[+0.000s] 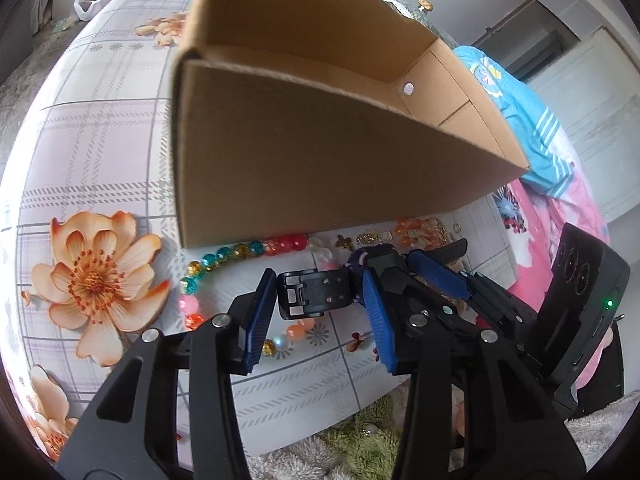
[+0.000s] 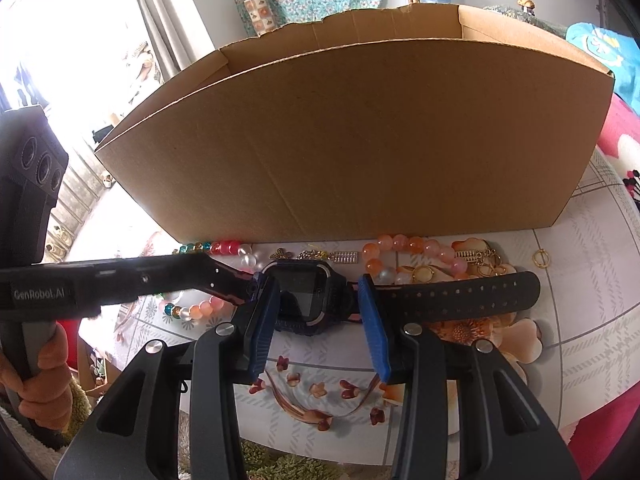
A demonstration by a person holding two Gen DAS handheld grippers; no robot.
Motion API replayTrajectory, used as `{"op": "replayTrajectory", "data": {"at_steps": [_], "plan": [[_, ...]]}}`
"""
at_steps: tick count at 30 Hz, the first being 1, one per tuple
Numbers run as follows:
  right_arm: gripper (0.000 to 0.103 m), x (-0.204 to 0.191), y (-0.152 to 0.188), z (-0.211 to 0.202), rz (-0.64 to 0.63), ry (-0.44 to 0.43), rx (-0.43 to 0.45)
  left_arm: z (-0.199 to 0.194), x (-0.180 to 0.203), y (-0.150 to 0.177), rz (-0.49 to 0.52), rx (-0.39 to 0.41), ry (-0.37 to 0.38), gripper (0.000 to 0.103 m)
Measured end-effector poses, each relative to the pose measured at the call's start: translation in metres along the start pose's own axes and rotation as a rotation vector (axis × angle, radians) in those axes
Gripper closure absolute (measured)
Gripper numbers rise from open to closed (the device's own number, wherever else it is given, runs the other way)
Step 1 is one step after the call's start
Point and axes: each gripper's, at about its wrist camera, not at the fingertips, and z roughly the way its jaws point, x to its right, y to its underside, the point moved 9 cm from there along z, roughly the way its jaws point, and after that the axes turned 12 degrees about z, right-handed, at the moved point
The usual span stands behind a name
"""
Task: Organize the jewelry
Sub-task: 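Lift the black smartwatch off the cover with both grippers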
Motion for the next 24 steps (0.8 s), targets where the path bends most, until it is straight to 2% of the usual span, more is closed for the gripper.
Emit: {"op": "replayTrajectory", "data": {"at_steps": [3, 8, 16, 21, 24], "plan": [[0.063, 0.002, 0.003, -0.003, 0.0, -0.001, 0.002, -0.003, 0.0, 0.001, 0.0, 0.005, 0.018, 0.061], [0.063, 0.002, 0.004, -0.004, -0.001, -0.003, 0.005, 0.0, 0.0, 0.0, 0.008, 0.01, -0.001, 0.063], [0.063, 0.003, 0.005, -0.007, 0.0, -0.01, 0.01, 0.012, 0.0, 0.003, 0.059, -0.029, -0.082, 0.078], [0.063, 0.005, 0.003, -0.018, -0.01, -0.009, 0.032, 0.011, 0.009, 0.003, 0.111, -0.021, -0.111, 0.079], [0.061, 0.018, -0.001, -0.036, 0.028, -0.016, 0.062, 0.013, 0.013, 0.003, 0.15, -0.025, -0.146, 0.079]]}}
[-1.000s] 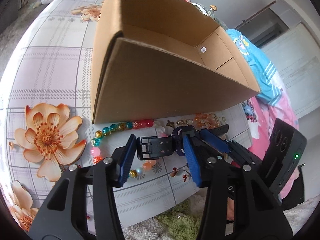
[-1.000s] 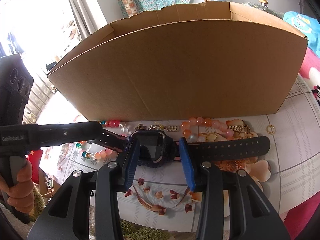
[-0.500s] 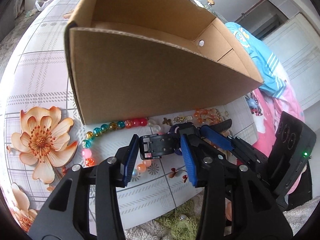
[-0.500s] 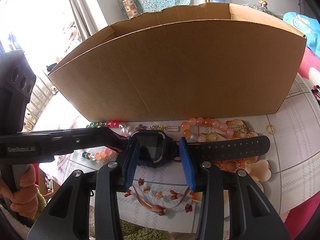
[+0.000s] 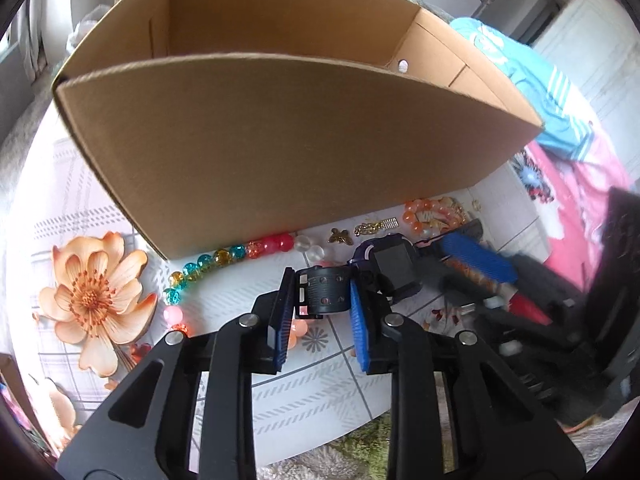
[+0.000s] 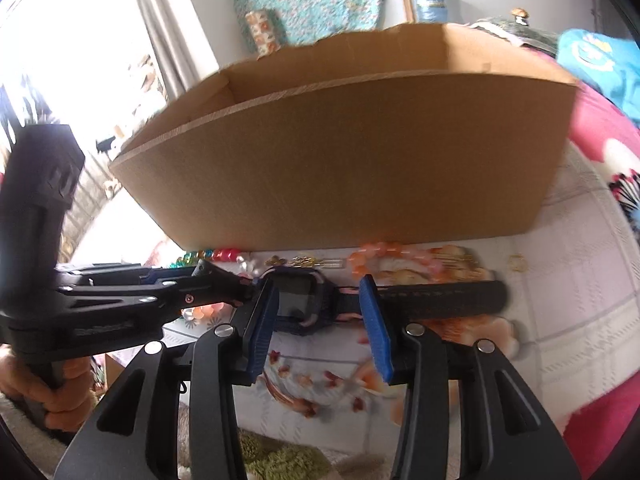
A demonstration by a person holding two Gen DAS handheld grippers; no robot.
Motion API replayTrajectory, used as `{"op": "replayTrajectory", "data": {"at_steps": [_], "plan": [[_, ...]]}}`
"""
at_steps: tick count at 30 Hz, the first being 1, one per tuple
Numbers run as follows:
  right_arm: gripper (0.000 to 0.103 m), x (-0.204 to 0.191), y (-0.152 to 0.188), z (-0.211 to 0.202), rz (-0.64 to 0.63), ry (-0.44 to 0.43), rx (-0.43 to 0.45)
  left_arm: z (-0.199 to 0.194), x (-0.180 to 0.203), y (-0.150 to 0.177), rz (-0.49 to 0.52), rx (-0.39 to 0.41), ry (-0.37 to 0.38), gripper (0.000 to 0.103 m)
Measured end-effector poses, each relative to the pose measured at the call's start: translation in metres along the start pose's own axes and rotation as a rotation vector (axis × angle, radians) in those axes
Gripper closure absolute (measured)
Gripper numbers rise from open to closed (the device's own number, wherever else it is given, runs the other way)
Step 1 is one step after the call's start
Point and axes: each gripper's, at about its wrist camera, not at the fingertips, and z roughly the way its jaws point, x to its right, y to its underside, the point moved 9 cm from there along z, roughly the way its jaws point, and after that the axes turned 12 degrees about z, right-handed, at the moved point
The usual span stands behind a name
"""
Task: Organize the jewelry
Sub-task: 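Lift the black smartwatch off the cover with both grippers, then carry the smartwatch into the cardboard box and open both grippers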
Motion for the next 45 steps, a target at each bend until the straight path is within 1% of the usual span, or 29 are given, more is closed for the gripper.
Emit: {"op": "replayTrajectory", "data": {"at_steps": [2, 6, 9, 11, 13, 14, 15, 19, 22, 25, 28, 30, 31, 32, 33, 34, 36, 39, 41, 45], "plan": [[0.059, 0.016, -0.004, -0.011, 0.047, 0.01, 0.018, 0.0, 0.001, 0.0, 0.01, -0.005, -0.007, 0.079], [0.054, 0.062, -0.016, -0.028, 0.157, 0.074, 0.053, 0.001, 0.002, 0.0, 0.019, -0.012, -0.019, 0.079], [0.052, 0.083, -0.024, -0.025, 0.206, 0.1, 0.052, 0.002, 0.002, 0.0, 0.031, -0.017, -0.034, 0.079], [0.052, 0.087, -0.027, -0.019, 0.21, 0.101, 0.038, 0.004, 0.004, -0.002, 0.037, -0.019, -0.04, 0.079], [0.051, 0.09, -0.028, -0.011, 0.218, 0.082, 0.012, 0.006, 0.006, -0.003, 0.038, -0.021, -0.042, 0.079], [0.049, 0.091, -0.026, -0.005, 0.226, 0.063, -0.022, 0.008, 0.009, -0.004, 0.04, -0.021, -0.044, 0.079], [0.048, 0.091, -0.028, -0.004, 0.224, 0.056, -0.01, 0.008, 0.009, -0.004, 0.042, -0.021, -0.044, 0.079], [0.046, 0.08, -0.028, 0.0, 0.219, 0.006, -0.046, 0.01, 0.011, -0.004, 0.04, -0.021, -0.047, 0.079], [0.046, 0.076, -0.028, 0.002, 0.252, -0.063, -0.069, 0.011, 0.011, -0.004, 0.039, -0.021, -0.046, 0.079], [0.046, 0.073, -0.023, 0.002, 0.288, -0.111, -0.083, 0.01, 0.011, -0.004, 0.039, -0.021, -0.044, 0.078], [0.046, 0.073, -0.025, -0.001, 0.294, -0.119, -0.069, 0.01, 0.011, -0.004, 0.04, -0.02, -0.045, 0.078], [0.053, 0.07, -0.024, -0.004, 0.281, -0.11, -0.055, 0.01, 0.011, -0.003, 0.042, -0.018, -0.044, 0.078], [0.055, 0.069, -0.024, -0.004, 0.274, -0.1, -0.048, 0.01, 0.011, -0.003, 0.043, -0.016, -0.045, 0.078], [0.06, 0.068, -0.023, -0.006, 0.266, -0.094, -0.041, 0.01, 0.011, -0.003, 0.044, -0.015, -0.044, 0.078], [0.068, 0.064, -0.023, -0.008, 0.256, -0.089, -0.035, 0.009, 0.012, -0.004, 0.047, -0.013, -0.043, 0.078], [0.071, 0.064, -0.026, -0.012, 0.247, -0.086, -0.031, 0.009, 0.012, -0.004, 0.049, -0.011, -0.041, 0.078], [0.083, 0.056, -0.025, -0.013, 0.213, -0.066, -0.025, 0.006, 0.013, -0.004, 0.054, 0.0, -0.037, 0.078], [0.087, 0.045, -0.026, -0.02, 0.176, -0.062, -0.009, -0.003, 0.018, -0.008, 0.072, 0.027, -0.023, 0.079], [0.087, 0.041, -0.029, -0.03, 0.151, -0.052, 0.007, -0.012, 0.02, -0.01, 0.088, 0.044, -0.019, 0.079], [0.087, 0.029, -0.043, -0.058, 0.122, -0.071, 0.032, -0.039, 0.027, -0.017, 0.086, 0.078, 0.053, 0.079]]}}
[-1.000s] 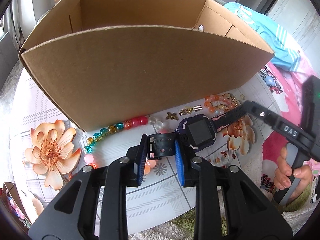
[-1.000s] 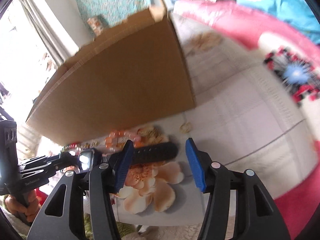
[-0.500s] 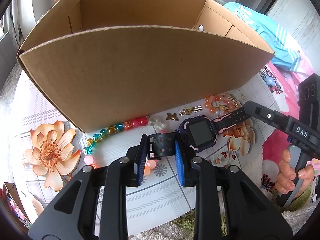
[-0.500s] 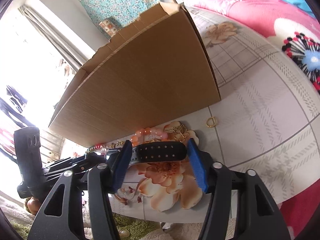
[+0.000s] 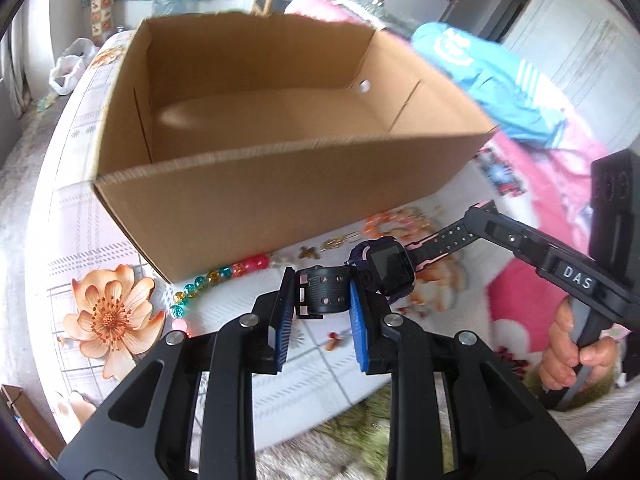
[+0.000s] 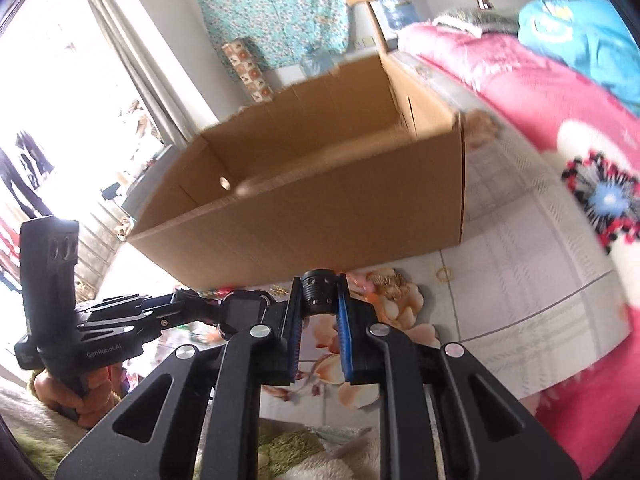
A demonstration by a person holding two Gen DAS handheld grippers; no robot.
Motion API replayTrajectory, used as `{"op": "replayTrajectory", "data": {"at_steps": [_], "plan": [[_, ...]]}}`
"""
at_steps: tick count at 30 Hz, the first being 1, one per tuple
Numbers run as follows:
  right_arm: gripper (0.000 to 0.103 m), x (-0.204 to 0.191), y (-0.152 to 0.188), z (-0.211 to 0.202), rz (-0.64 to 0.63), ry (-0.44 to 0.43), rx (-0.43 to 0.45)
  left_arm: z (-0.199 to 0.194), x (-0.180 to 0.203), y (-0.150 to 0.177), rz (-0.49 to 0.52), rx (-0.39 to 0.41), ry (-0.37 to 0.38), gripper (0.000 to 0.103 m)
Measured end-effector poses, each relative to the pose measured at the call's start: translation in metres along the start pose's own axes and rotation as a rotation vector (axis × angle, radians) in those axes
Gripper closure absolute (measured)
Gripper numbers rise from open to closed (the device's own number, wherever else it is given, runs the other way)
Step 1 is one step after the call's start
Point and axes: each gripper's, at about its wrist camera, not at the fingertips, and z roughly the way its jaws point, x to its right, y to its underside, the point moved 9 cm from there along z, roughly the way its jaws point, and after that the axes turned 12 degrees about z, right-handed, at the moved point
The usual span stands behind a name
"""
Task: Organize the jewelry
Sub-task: 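Carry the smartwatch into the cardboard box and open both grippers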
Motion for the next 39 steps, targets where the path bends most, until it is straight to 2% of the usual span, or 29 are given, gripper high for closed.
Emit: {"op": "replayTrajectory", "data": {"at_steps": [4, 8, 10, 12, 14, 17, 20, 23, 25, 26, 28, 30, 32, 33, 34, 39], "plan": [[0.087, -0.023, -0.024, -0.033, -0.019, -0.064, 0.032, -0.041, 0.008, -0.025, 0.032, 0.074, 0.057, 0.079], [0.087, -0.054, -0.067, -0.044, -0.082, -0.129, 0.075, -0.074, 0.0, -0.064, 0.075, 0.151, 0.035, 0.079], [0.087, -0.068, -0.093, -0.03, -0.104, -0.148, 0.056, -0.076, -0.013, -0.087, 0.087, 0.16, 0.006, 0.079], [0.087, -0.078, -0.119, -0.003, -0.12, -0.134, 0.014, -0.069, -0.03, -0.106, 0.1, 0.154, -0.061, 0.079], [0.087, -0.086, -0.138, 0.03, -0.136, -0.115, -0.04, -0.05, -0.052, -0.124, 0.096, 0.111, -0.12, 0.079], [0.087, -0.089, -0.157, 0.088, -0.145, -0.034, -0.14, -0.021, -0.083, -0.146, 0.09, 0.039, -0.173, 0.079], [0.087, -0.085, -0.162, 0.144, -0.134, 0.038, -0.239, 0.009, -0.109, -0.155, 0.067, -0.055, -0.219, 0.079], [0.087, -0.076, -0.155, 0.182, -0.118, 0.085, -0.307, 0.027, -0.122, -0.154, 0.078, -0.118, -0.262, 0.078], [0.086, -0.072, -0.156, 0.194, -0.136, 0.129, -0.313, 0.038, -0.125, -0.15, 0.086, -0.155, -0.281, 0.076], [0.086, -0.07, -0.155, 0.202, -0.119, 0.128, -0.349, 0.043, -0.126, -0.15, 0.091, -0.168, -0.289, 0.075], [0.083, -0.064, -0.161, 0.208, -0.083, 0.131, -0.345, 0.049, -0.13, -0.148, 0.097, -0.195, -0.326, 0.065], [0.074, -0.06, -0.161, 0.212, -0.101, 0.165, -0.352, 0.052, -0.132, -0.146, 0.094, -0.212, -0.34, 0.063], [0.074, -0.049, -0.161, 0.215, -0.068, 0.182, -0.366, 0.05, -0.135, -0.149, 0.083, -0.188, -0.345, 0.063], [0.064, -0.046, -0.16, 0.211, -0.06, 0.187, -0.362, 0.047, -0.136, -0.15, 0.077, -0.178, -0.343, 0.063], [0.061, -0.042, -0.162, 0.21, -0.046, 0.186, -0.359, 0.045, -0.137, -0.15, 0.071, -0.172, -0.346, 0.062], [0.054, -0.032, -0.179, 0.2, -0.028, 0.208, -0.292, 0.03, -0.136, -0.15, 0.04, -0.125, -0.336, 0.06]]}}
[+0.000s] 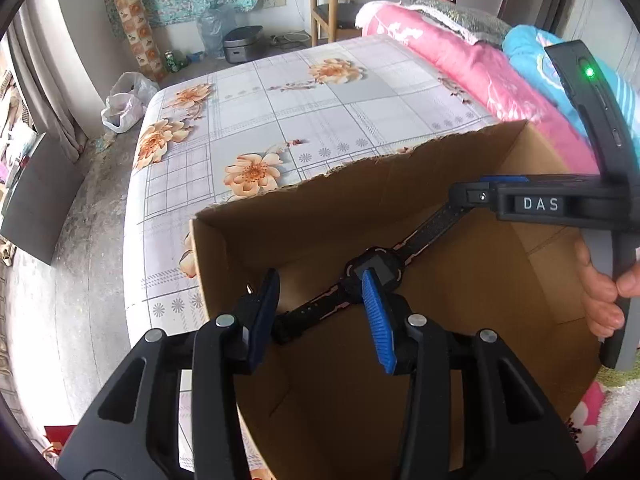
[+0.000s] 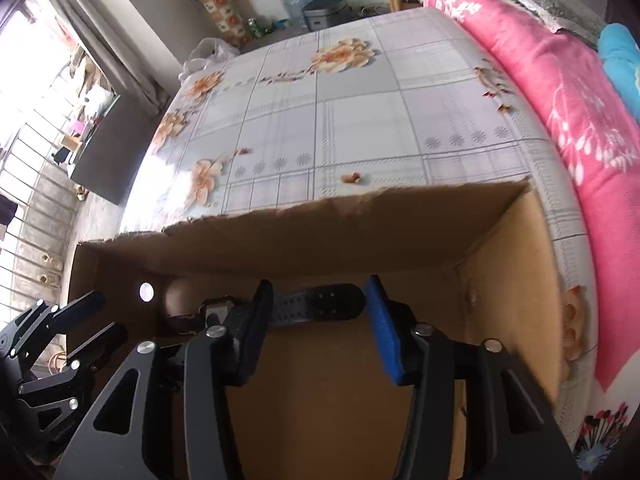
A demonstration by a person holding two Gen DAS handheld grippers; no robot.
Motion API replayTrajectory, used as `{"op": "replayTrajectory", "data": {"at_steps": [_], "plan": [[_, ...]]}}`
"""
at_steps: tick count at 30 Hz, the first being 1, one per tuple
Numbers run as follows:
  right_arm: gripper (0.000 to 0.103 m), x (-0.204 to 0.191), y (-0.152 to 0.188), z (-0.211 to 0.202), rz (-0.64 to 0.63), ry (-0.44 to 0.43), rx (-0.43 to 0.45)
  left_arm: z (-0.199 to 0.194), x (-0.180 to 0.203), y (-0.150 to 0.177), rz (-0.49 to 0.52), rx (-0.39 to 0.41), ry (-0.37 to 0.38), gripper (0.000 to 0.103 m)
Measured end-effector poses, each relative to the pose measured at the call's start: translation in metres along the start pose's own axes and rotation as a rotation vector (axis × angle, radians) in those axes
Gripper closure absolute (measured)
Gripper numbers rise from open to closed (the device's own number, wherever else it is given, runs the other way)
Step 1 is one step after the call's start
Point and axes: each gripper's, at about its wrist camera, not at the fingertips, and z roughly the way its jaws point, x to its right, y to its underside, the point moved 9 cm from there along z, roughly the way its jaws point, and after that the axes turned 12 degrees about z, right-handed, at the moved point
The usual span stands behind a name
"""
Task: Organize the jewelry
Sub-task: 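Carry the smartwatch into the cardboard box and open both grippers, then withdraw both grippers from the box toward the multicolour bead bracelet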
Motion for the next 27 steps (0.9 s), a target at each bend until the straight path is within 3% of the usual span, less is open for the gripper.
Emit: {"op": "replayTrajectory", "data": {"at_steps": [8, 11, 13, 16, 19, 21, 27], "plan": [[0.054, -0.001, -0.002, -0.046, -0.023, 0.033, 0.154, -0.058, -0.003, 0.012, -0.014, 0.143, -0.016, 0.037], [0.053, -0.012, 0.011, -0.08, -0.035, -0.024, 0.217, -0.091, -0.004, 0.028, -0.026, 0.21, -0.019, 0.029], [0.048, -0.022, 0.028, -0.11, -0.055, -0.078, 0.278, -0.109, -0.004, 0.039, -0.032, 0.243, -0.017, 0.02], [0.039, -0.031, 0.06, -0.151, -0.089, -0.131, 0.389, -0.128, -0.005, 0.067, -0.054, 0.275, -0.003, 0.015], [0.034, -0.033, 0.103, -0.176, -0.103, -0.176, 0.47, -0.125, 0.0, 0.106, -0.08, 0.224, 0.027, 0.013], [0.033, -0.033, 0.132, -0.176, -0.117, -0.173, 0.479, -0.113, 0.004, 0.133, -0.098, 0.175, 0.022, 0.013], [0.027, -0.02, 0.203, -0.143, -0.161, -0.016, 0.428, -0.063, 0.019, 0.2, -0.14, 0.024, -0.011, 0.013]]}}
